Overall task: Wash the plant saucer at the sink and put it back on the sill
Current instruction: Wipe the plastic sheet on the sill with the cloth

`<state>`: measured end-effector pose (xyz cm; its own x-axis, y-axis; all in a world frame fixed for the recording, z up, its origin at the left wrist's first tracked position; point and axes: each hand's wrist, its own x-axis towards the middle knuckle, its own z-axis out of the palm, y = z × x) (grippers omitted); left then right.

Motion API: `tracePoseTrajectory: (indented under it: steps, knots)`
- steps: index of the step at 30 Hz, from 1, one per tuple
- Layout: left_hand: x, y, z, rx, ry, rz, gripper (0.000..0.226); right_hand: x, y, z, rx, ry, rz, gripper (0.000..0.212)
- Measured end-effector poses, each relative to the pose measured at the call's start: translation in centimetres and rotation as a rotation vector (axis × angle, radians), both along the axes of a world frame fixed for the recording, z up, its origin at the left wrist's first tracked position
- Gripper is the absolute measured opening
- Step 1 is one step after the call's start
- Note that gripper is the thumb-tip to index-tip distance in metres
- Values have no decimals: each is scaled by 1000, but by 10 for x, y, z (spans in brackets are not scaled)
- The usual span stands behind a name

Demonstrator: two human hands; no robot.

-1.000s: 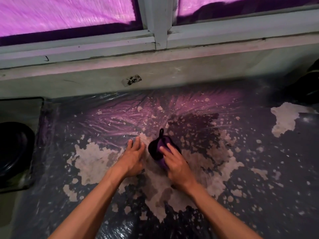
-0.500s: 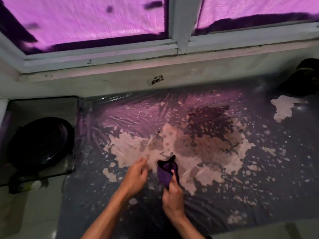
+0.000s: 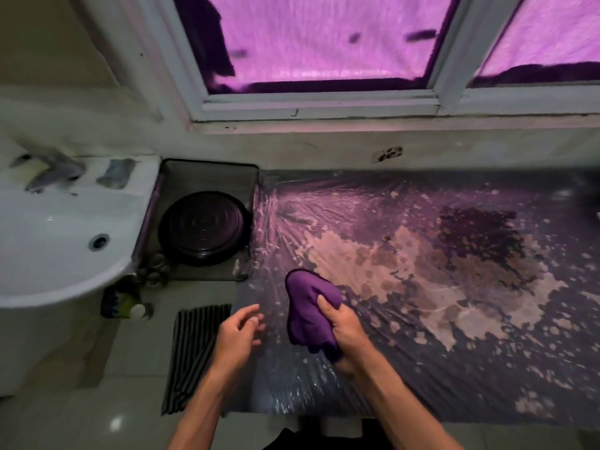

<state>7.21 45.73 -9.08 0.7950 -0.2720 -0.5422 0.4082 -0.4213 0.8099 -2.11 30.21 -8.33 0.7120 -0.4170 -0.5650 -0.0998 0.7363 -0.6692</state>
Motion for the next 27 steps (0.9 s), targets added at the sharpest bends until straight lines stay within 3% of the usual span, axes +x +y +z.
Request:
tracePoseTrajectory:
  steps: [2,4,6,8,13,17,20,24,27]
  knots:
    - [-3,7,-1,-28,33,23,28,5,8,-1,-453,197,80,10]
    - [-6,13,-5,-50,72,46,26,9,21,-8,-875,367,239,14]
    - [-9,17,-8,-65,104,60,23,10,38,-15,-1046,408,402,11]
    - [-11,21,-13,-74,142,78,21,13,58,-28,-1166,418,577,24]
    - [-17,35,-29,-117,246,150,14,20,108,-52,-1252,427,971,59]
    - [-11,49,-45,-79,157,213,12,21,120,-61,-1252,394,959,64]
    - [-5,52,-53,-24,143,231,20,14,99,-66,-1264,399,802,59]
    - [2,56,-57,145,92,154,17,6,62,-66,-1390,359,787,35]
    - [16,60,-55,279,22,77,14,23,46,-62,-1505,355,657,19]
